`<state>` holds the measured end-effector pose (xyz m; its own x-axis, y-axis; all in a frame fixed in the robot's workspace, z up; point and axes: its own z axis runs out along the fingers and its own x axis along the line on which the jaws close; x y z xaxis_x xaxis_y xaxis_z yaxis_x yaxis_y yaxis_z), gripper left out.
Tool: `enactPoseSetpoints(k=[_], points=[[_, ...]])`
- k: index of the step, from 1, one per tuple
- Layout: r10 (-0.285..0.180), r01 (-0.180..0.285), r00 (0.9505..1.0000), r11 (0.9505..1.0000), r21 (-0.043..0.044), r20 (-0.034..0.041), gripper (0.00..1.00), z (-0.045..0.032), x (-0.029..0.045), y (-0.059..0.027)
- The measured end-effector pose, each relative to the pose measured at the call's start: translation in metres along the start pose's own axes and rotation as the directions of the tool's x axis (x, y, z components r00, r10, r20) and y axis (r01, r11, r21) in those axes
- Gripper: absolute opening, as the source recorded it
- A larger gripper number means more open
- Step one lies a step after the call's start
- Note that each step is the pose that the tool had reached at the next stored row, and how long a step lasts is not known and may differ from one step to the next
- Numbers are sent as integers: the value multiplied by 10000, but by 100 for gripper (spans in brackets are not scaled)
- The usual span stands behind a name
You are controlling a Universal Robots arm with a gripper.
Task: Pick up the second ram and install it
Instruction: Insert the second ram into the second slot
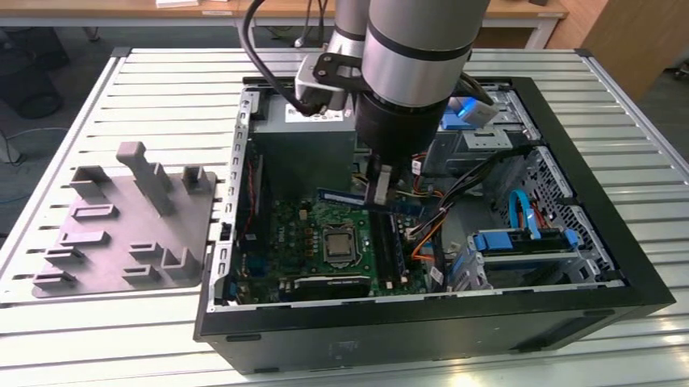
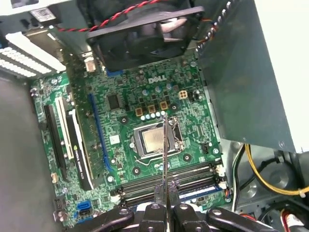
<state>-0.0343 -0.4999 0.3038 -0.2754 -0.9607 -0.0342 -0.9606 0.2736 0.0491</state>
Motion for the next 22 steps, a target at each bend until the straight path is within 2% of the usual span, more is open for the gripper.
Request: enactPoseSetpoints(k=[6, 12, 16, 22], points=[[804, -804, 9968, 9968, 26, 40, 14, 2, 0, 0], [1549, -1549, 9879, 9879, 48, 81, 14, 6, 0, 0], [2054, -2054, 9786, 9787, 60, 109, 14, 8, 0, 0], [2803, -2805, 9598, 9598, 77, 152, 14, 12, 0, -1]])
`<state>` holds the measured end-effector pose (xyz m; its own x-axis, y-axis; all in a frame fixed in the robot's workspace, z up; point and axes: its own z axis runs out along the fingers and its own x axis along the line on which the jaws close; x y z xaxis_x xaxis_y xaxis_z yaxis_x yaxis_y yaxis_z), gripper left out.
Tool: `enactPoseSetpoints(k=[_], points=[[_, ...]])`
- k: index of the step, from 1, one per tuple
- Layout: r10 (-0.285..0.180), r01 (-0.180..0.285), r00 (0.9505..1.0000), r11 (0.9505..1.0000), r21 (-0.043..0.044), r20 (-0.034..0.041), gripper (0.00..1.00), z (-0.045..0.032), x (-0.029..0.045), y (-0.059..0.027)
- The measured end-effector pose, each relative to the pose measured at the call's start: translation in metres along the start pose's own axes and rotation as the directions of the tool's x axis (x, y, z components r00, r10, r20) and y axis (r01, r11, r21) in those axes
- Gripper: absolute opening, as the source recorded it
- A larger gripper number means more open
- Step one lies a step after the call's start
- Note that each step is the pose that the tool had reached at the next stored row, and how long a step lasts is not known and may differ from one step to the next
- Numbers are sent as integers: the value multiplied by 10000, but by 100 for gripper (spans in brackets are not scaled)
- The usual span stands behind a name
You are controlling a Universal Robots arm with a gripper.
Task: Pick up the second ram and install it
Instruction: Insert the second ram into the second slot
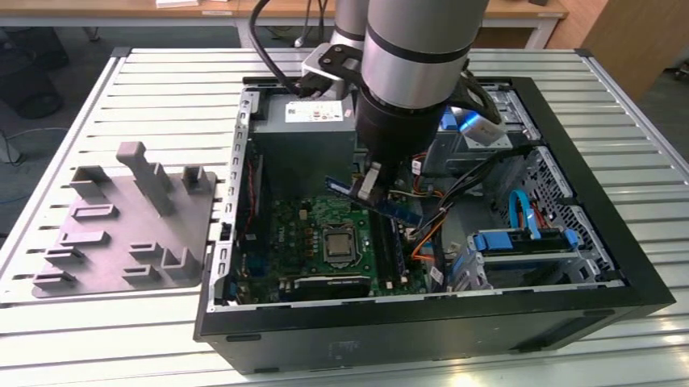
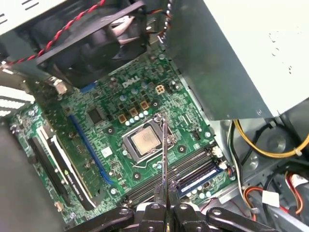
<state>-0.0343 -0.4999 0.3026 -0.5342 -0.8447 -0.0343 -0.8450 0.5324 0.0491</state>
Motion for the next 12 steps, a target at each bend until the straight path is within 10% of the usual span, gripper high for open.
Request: enactPoseSetpoints(k=[12], points=[[1404, -1404, 9901, 9901, 43, 72, 14, 6, 0, 0]])
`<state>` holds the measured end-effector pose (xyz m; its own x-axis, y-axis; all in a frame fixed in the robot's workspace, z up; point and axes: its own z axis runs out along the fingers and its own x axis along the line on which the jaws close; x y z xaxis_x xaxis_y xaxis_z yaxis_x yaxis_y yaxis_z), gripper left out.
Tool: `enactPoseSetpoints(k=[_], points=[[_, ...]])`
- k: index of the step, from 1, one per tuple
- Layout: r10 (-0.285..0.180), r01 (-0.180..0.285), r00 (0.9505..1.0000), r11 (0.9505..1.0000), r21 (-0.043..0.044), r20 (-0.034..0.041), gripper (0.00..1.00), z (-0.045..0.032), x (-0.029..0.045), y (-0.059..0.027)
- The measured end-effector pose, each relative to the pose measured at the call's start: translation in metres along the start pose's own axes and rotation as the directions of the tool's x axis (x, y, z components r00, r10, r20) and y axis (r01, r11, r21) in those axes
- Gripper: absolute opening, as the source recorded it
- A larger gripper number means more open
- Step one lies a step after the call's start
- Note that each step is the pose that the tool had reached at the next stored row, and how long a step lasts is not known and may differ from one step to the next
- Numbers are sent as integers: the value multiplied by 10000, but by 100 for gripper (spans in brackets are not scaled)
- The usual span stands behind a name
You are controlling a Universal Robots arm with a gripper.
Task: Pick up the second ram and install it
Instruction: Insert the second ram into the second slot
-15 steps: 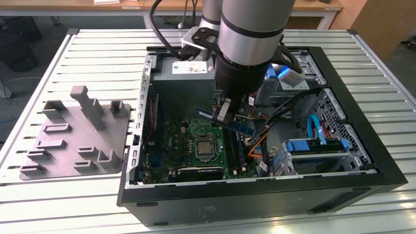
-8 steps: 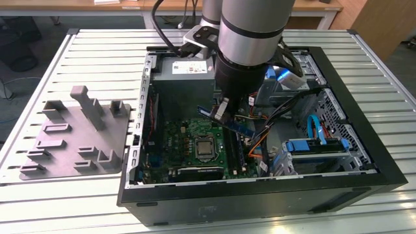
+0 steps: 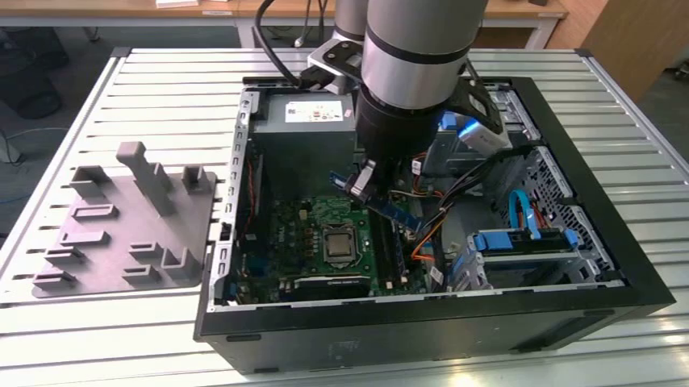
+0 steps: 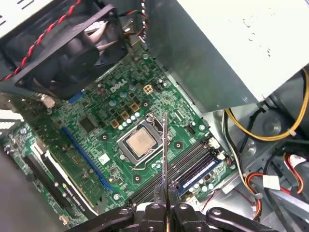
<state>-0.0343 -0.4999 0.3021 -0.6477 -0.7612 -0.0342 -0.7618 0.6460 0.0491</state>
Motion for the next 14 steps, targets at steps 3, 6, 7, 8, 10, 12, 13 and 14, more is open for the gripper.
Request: enactPoseSetpoints(k=[3, 6, 7, 8, 10, 12, 13, 14], points=[[351, -351, 9994, 9994, 12, 17, 14, 1, 0, 0], [692, -692, 9976, 9976, 23, 35, 14, 2, 0, 0], [803, -803, 9968, 9968, 26, 40, 14, 2, 0, 0], [909, -909, 9958, 9959, 29, 46, 14, 3, 0, 0], [1134, -1134, 9935, 9935, 36, 59, 14, 4, 0, 0], [1350, -1351, 9908, 9908, 42, 69, 14, 5, 0, 0], [1460, -1460, 9893, 9893, 45, 75, 14, 5, 0, 0], [1569, -1569, 9876, 9876, 48, 81, 14, 5, 0, 0]])
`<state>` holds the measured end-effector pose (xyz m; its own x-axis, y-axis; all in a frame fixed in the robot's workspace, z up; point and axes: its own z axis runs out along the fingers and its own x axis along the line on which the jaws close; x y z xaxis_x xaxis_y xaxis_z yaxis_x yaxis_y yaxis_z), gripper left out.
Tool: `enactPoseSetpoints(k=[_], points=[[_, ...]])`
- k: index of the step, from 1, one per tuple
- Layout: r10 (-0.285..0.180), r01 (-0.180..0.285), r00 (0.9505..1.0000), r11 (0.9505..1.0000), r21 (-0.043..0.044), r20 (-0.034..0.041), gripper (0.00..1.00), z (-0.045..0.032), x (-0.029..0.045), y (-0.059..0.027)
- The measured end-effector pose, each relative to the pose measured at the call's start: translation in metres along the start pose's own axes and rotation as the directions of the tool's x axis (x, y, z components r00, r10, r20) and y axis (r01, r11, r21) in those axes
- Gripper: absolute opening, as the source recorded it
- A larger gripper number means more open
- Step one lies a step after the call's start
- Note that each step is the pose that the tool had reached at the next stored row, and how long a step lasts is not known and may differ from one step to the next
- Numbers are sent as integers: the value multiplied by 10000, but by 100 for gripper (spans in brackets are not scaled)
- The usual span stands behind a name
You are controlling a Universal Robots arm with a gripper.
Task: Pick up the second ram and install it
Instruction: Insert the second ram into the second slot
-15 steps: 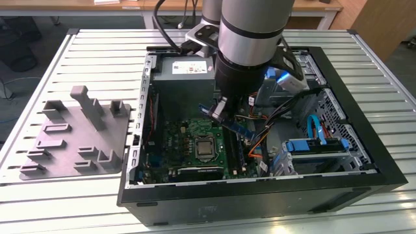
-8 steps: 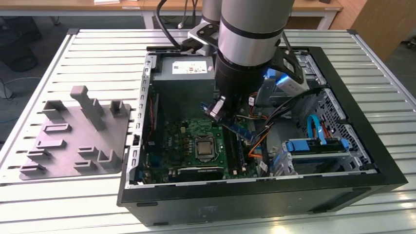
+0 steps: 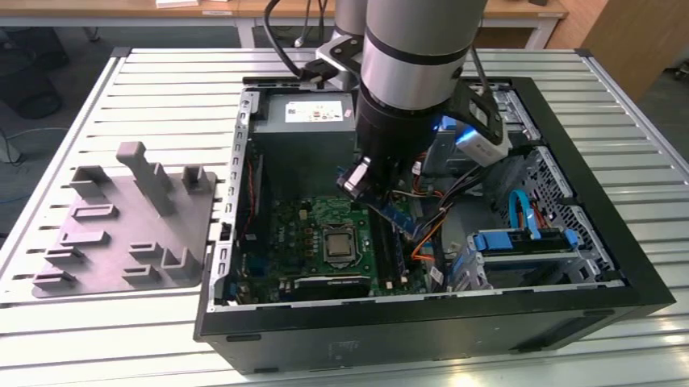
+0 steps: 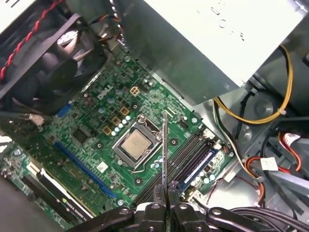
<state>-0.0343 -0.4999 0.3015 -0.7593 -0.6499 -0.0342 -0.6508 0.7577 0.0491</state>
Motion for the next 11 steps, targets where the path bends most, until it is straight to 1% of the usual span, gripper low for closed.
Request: enactPoseSetpoints(k=[3, 6, 11], points=[[338, -338, 9994, 9994, 11, 17, 14, 1, 0, 0], [656, -656, 9978, 9978, 21, 33, 14, 2, 0, 0], [1165, -1166, 9932, 9932, 37, 59, 14, 4, 0, 0]])
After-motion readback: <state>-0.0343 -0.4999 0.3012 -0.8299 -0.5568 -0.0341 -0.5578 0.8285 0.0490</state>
